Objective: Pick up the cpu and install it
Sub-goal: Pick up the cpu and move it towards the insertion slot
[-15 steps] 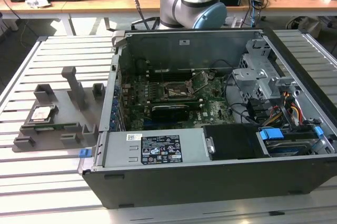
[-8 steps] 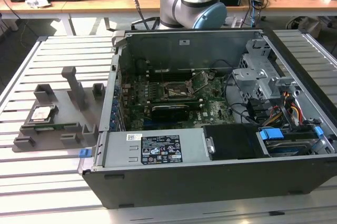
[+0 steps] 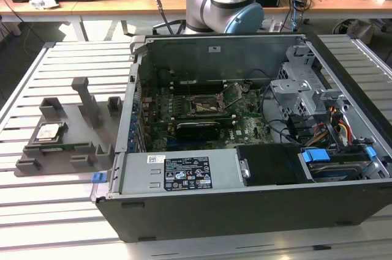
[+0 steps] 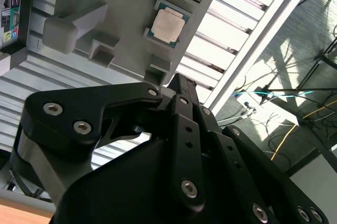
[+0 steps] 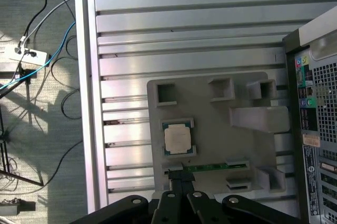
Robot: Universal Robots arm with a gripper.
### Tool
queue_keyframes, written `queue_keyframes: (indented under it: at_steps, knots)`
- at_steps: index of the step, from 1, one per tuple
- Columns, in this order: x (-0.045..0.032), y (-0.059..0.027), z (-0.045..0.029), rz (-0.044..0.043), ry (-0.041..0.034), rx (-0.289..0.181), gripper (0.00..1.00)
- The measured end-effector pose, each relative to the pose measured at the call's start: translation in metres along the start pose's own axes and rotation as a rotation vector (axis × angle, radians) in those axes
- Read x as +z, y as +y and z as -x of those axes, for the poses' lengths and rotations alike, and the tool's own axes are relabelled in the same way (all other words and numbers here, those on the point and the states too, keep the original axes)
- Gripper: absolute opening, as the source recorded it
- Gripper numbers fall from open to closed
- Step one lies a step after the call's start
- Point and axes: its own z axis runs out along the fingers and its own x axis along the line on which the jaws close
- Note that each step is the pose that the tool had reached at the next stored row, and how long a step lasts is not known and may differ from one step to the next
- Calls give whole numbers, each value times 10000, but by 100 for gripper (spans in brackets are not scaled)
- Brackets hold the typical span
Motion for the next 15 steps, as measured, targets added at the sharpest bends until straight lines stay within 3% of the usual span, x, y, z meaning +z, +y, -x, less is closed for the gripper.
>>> queue_keyframes:
  at_steps: [8,9,12,13,15]
  knots:
    - [0,0,-4,0,0,0,11]
    - [0,0,-4,-1,0,0,17]
    - [0,0,-6,0,0,0,54]
    - [0,-1,-6,0,0,0,54]
    - [0,-1,-6,0,0,0,66]
